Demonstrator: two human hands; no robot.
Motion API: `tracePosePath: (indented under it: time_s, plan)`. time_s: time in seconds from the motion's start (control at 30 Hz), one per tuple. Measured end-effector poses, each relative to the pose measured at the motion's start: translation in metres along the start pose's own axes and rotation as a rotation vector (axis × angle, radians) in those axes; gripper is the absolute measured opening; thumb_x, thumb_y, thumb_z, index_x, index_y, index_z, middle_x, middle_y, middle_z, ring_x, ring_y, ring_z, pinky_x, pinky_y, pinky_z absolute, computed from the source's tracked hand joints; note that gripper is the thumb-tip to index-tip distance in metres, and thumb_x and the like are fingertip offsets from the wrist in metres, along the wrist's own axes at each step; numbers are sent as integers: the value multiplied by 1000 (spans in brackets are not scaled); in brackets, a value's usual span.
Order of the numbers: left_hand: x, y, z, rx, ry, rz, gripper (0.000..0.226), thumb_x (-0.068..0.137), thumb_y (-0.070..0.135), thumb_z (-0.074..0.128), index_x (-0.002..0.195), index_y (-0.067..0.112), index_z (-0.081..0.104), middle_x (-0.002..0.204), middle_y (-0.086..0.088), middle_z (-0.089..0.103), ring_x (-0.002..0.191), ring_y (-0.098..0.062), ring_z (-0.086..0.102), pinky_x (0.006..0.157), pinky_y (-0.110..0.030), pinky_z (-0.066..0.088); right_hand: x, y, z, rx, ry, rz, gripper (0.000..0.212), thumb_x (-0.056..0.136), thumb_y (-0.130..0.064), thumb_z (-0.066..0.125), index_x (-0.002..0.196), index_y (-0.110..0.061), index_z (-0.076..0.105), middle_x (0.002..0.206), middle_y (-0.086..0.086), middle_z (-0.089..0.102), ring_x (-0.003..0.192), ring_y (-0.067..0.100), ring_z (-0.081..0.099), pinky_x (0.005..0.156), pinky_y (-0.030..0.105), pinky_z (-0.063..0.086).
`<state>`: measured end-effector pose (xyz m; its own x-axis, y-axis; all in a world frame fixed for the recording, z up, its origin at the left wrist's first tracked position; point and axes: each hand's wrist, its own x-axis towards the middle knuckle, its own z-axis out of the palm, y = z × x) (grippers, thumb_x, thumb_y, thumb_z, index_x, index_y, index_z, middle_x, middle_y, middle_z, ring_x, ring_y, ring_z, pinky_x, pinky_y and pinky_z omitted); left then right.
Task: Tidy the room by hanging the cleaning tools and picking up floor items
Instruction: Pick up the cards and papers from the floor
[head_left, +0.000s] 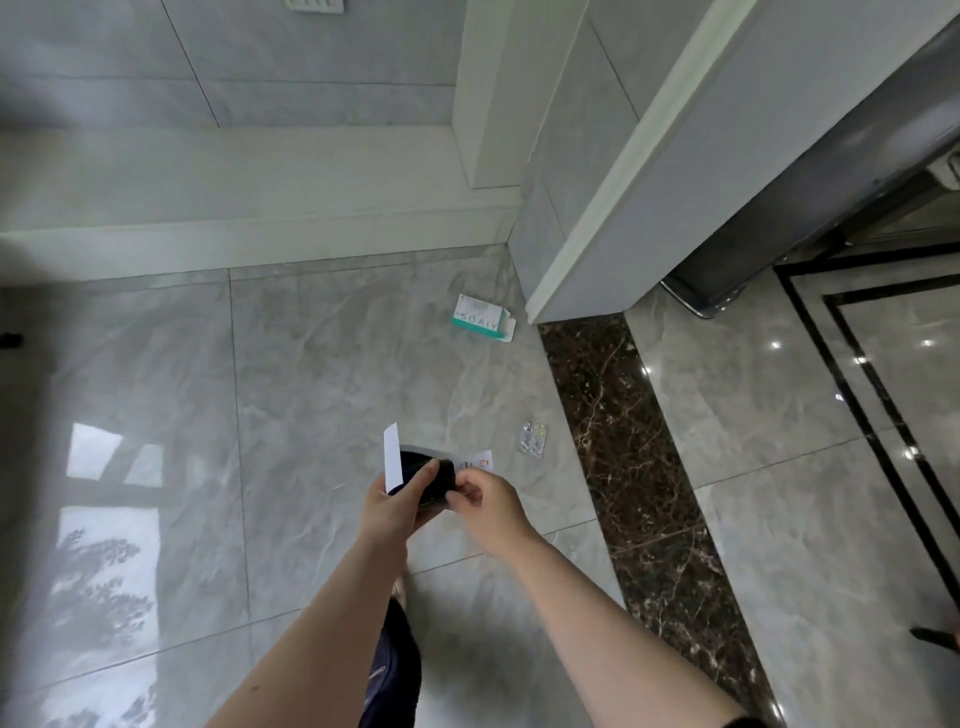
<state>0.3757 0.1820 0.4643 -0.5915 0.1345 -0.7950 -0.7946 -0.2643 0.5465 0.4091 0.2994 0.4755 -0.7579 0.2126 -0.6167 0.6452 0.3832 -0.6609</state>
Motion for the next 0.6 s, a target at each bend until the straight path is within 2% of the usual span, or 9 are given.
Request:
tracePosePath:
  time_s: [0.13, 0.27, 0.33, 0.43, 0.53, 0.6]
  plan:
    - [45, 47, 21, -7, 2, 14, 24, 84, 15, 70, 102, 0, 66, 95, -20, 72, 81, -25, 73, 60, -22, 59, 58, -40, -22, -30, -29, 5, 20, 89, -9, 58, 107, 0, 63, 93, 5, 62, 88, 17, 58, 86, 26, 46]
    - [81, 80, 45, 20, 17, 17, 31, 85, 17, 69, 109, -1, 64, 103, -22, 71, 94, -32, 71, 69, -25, 62, 101, -68, -46, -70, -39, 20, 21, 89, -12, 58, 107, -5, 65, 109, 12, 70, 103, 27, 64, 97, 37, 48]
    - [99, 91, 61, 37, 17, 20, 27, 85, 17, 69, 105, 1, 65, 102, -22, 71, 91, -31, 72, 65, -23, 61, 124, -74, -60, -77, -7, 41, 20, 89, -13, 57, 107, -10, 66, 110, 8, 70, 105, 25, 63, 101, 42, 45]
    - [127, 107, 80, 32, 25, 18, 28, 84, 17, 70, 105, 0, 65, 100, -22, 72, 87, -30, 72, 63, -23, 60, 161, -81, -80, -97, 29, 75, 23, 89, -17, 57, 110, -15, 66, 113, 2, 70, 107, 21, 63, 104, 42, 41]
    - [161, 121, 95, 53, 60, 14, 30, 82, 17, 72, 106, 0, 66, 98, -20, 73, 85, -29, 74, 65, -24, 61, 204, -85, -93, -96, -24, 67, 24, 91, -17, 55, 112, -14, 65, 114, 4, 69, 107, 23, 62, 104, 41, 42]
    - [189, 129, 105, 39, 93, 25, 28, 82, 17, 73, 104, 1, 66, 94, -18, 74, 80, -26, 75, 63, -23, 60, 236, -87, -100, -62, -65, 39, 25, 92, -14, 54, 114, -10, 63, 115, 8, 67, 108, 25, 62, 101, 35, 45]
